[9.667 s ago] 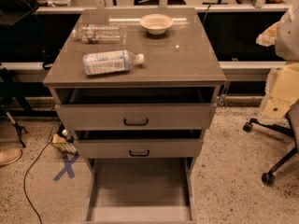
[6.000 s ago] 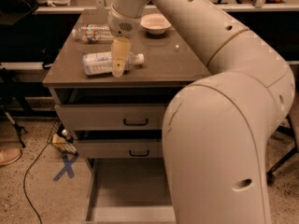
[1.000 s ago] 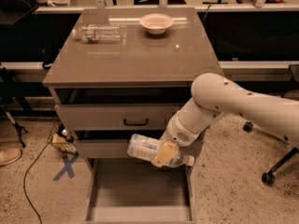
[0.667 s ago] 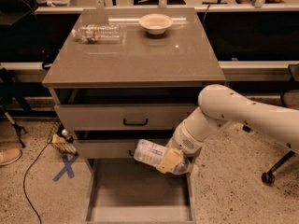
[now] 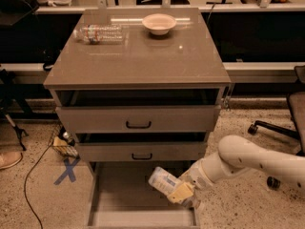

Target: Place blue plastic bottle into bottom drawer

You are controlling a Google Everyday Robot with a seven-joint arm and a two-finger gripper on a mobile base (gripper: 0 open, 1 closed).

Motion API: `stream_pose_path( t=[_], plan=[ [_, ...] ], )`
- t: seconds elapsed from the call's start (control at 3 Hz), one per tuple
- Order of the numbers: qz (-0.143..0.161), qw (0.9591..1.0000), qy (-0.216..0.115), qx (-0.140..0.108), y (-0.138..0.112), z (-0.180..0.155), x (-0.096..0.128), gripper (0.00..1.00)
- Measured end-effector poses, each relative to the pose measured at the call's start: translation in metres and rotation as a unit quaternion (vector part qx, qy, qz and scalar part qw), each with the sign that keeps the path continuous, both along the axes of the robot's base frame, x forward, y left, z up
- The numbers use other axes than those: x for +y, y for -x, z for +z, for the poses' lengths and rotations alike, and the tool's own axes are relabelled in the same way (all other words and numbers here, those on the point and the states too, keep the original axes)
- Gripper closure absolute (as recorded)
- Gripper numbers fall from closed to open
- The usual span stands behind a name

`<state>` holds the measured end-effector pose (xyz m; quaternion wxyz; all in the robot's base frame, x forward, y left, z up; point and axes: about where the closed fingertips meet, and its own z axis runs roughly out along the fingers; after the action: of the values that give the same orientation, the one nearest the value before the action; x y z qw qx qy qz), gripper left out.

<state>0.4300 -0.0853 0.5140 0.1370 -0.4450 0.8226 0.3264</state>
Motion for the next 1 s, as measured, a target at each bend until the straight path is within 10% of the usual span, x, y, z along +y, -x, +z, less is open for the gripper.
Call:
stream_pose_path(
  t=[0.33, 1.0],
  plan=[
    [-0.053, 0.9971, -0.048, 0.027, 0.020, -0.081, 0.009, 1.00],
    [-0.052, 0.9959, -0.068, 0.031, 0.014, -0.097, 0.019, 1.00]
  ],
)
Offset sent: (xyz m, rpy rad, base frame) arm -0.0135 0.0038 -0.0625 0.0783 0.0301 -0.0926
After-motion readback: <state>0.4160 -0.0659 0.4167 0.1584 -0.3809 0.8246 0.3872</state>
